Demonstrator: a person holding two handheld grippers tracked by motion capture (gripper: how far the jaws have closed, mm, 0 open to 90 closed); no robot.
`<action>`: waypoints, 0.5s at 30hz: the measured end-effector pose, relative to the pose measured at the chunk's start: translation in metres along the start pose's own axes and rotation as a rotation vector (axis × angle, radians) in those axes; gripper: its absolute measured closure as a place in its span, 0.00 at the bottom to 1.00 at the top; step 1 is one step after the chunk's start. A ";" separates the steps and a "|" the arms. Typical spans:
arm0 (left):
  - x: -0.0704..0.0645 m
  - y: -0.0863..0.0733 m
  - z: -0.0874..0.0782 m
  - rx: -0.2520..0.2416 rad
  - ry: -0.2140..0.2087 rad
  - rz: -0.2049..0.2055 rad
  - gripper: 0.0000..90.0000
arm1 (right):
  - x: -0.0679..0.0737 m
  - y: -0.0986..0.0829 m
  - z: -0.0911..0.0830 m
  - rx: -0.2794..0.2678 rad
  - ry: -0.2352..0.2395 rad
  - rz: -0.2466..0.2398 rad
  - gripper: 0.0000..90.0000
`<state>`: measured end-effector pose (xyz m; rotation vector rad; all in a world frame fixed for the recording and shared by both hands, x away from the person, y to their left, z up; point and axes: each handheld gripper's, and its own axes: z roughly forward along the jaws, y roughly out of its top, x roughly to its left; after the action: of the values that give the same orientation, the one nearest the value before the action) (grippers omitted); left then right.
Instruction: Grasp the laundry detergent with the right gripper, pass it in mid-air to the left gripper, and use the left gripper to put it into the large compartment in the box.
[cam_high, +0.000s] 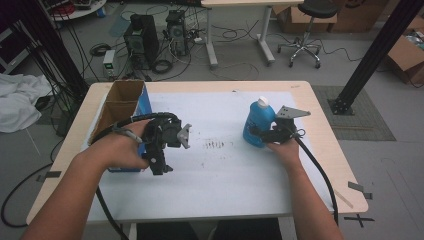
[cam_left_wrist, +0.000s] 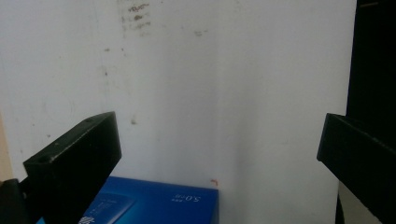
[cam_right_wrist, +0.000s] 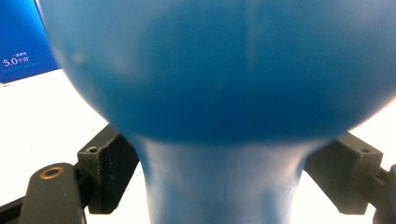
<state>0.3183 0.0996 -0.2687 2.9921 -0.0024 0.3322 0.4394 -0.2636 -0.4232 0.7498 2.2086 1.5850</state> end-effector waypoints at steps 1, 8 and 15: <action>0.000 0.000 0.000 -0.001 0.001 0.000 0.00 | 0.000 0.000 0.000 -0.001 0.001 0.000 0.20; 0.001 0.001 0.001 0.002 0.000 0.000 0.00 | 0.001 0.000 -0.001 -0.007 0.009 -0.017 0.29; 0.001 0.001 0.001 -0.001 0.000 0.000 0.00 | 0.002 0.001 -0.002 -0.008 0.006 -0.028 0.35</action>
<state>0.3193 0.0987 -0.2689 2.9914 -0.0031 0.3319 0.4369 -0.2636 -0.4219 0.7095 2.2066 1.5837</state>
